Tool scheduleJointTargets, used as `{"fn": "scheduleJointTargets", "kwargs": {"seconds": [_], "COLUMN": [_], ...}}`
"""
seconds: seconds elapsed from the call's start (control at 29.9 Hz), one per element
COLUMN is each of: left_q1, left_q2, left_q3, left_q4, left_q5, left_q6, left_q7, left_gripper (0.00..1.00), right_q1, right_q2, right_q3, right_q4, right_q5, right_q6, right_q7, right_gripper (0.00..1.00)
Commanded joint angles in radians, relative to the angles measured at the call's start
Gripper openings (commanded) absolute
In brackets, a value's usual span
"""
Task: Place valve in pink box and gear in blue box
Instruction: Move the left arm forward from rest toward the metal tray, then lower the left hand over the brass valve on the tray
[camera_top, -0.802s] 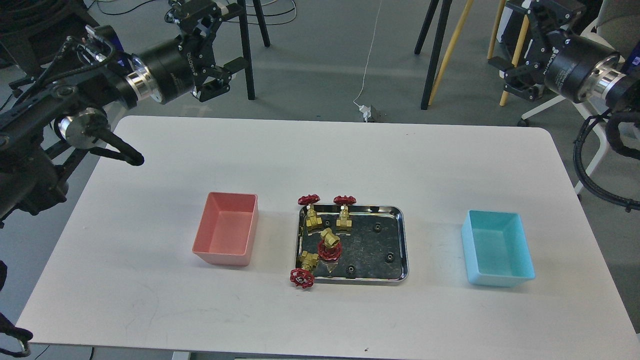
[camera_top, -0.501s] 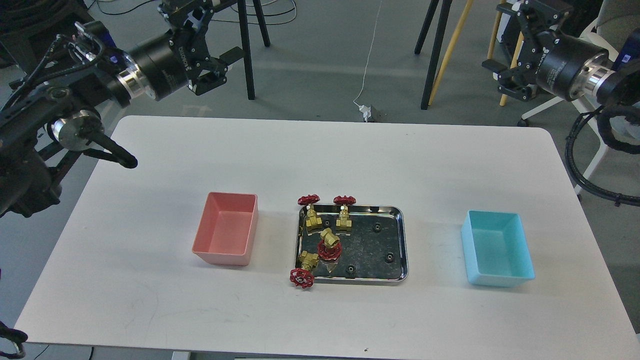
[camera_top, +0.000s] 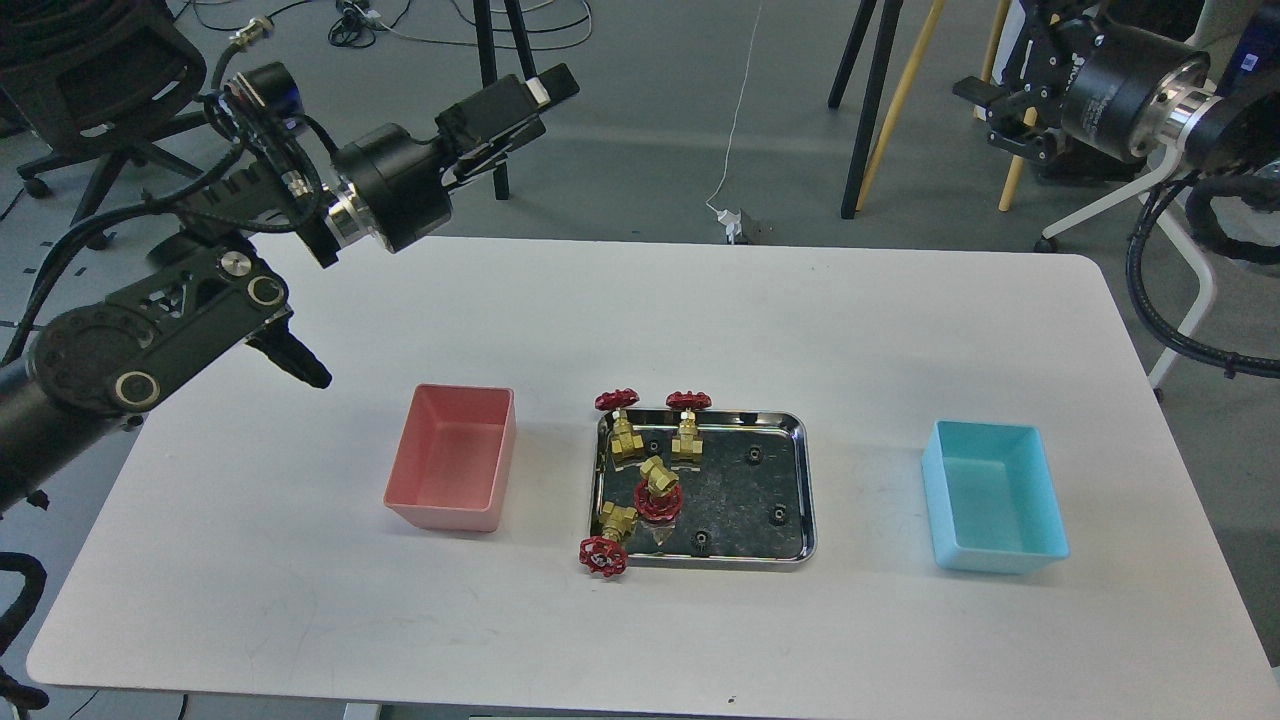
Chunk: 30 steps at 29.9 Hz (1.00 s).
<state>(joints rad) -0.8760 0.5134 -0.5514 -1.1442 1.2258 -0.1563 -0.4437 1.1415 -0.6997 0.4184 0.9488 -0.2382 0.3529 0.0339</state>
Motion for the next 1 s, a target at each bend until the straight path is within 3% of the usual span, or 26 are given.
{"fn": "scheduleJointTargets", "kwargs": {"seconds": [0.0,0.13,0.3,0.4,0.5,0.67,0.8,0.97], "left_q1": [0.038,0.04,0.048,0.077,0.089,0.147,0.225,0.298], "left_q2": [-0.024,-0.055,-0.059,-0.058,-0.05,-0.058,-0.085,-0.131], "left_q3": [-0.016,-0.024,-0.005,0.039,0.094,0.241,0.245,0.264], "left_q4": [-0.043,0.027,0.026,-0.028,-0.072,-0.066,-0.051,0.056], "left_q5": [0.072,0.028,-0.019,-0.008,0.108,0.524,0.69,0.812], "left_q6": [0.078,0.173,0.064,0.067,0.171,0.464,0.503,0.589], "left_q7": [-0.032,-0.006,-0.03,-0.024,-0.014,0.035,0.046,0.056], "left_gripper": [1.0,1.0,1.0,1.0,1.0,1.0,1.0,1.0], "right_q1": [0.017,0.027,0.03,0.041,0.076,0.106,0.107,0.107], "right_q2": [0.0,0.0,0.0,0.0,-0.003,-0.004,-0.001,-0.003], "right_q3": [0.0,0.0,0.007,0.005,-0.003,-0.004,-0.003,-0.004], "right_q4": [-0.002,-0.001,0.002,0.007,0.002,-0.001,-0.001,-0.001], "right_q5": [-0.01,-0.01,-0.007,-0.007,-0.012,-0.038,-0.052,-0.053], "right_q6": [-0.002,-0.011,-0.012,-0.009,-0.003,-0.003,-0.005,-0.006], "right_q7": [0.001,0.0,-0.006,-0.008,-0.008,-0.006,-0.006,-0.006], "right_gripper": [1.0,1.0,1.0,1.0,1.0,0.99,0.99,0.99]}}
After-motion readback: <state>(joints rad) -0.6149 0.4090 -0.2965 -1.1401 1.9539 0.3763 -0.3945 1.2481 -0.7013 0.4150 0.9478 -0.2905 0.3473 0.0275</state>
